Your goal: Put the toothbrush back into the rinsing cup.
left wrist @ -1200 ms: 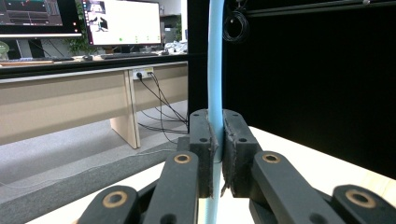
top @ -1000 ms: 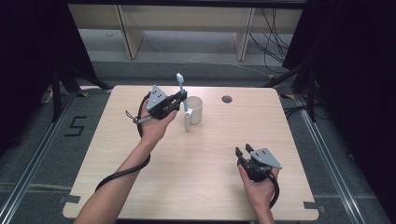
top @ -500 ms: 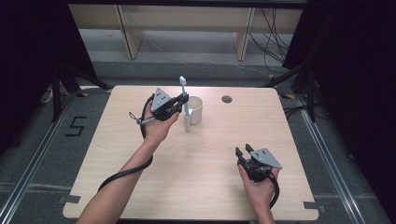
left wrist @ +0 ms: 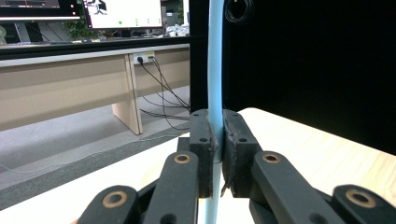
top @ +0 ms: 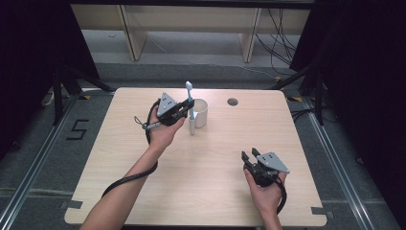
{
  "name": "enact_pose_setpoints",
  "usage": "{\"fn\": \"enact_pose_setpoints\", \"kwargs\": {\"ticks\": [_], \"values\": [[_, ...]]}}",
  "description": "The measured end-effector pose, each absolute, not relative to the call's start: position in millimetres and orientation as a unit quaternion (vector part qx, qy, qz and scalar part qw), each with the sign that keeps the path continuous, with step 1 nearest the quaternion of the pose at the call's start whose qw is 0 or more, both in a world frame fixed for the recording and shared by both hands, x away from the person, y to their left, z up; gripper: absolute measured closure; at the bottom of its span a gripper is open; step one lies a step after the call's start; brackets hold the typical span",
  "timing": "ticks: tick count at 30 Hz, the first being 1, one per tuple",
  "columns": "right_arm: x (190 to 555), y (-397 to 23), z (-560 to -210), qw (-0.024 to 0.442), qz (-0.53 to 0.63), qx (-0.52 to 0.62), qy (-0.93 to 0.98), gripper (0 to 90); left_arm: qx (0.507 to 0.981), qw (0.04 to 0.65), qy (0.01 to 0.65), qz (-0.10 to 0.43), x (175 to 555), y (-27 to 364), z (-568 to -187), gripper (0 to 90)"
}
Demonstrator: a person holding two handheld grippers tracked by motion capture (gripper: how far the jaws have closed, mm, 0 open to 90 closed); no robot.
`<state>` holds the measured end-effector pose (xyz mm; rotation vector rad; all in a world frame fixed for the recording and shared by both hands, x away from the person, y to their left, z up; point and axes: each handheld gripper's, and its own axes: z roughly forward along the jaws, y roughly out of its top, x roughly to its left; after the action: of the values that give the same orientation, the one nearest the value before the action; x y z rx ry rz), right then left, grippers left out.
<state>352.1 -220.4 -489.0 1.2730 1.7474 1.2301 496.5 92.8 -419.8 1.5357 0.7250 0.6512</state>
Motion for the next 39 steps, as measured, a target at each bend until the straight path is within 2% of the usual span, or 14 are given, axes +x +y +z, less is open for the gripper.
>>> {"fn": "enact_pose_setpoints", "kwargs": {"ticks": [10,39], "values": [[353.3,-221.7,-489.0,0.337,0.464,0.472,0.669,56.9,0.670,0.608,0.321,0.280,498.4,93.3,-427.7,83.4],[353.5,-221.3,-489.7,0.333,0.464,0.474,0.670,56.8,0.686,0.584,0.336,0.274,503.9,87.0,-456.0,83.1]]}}
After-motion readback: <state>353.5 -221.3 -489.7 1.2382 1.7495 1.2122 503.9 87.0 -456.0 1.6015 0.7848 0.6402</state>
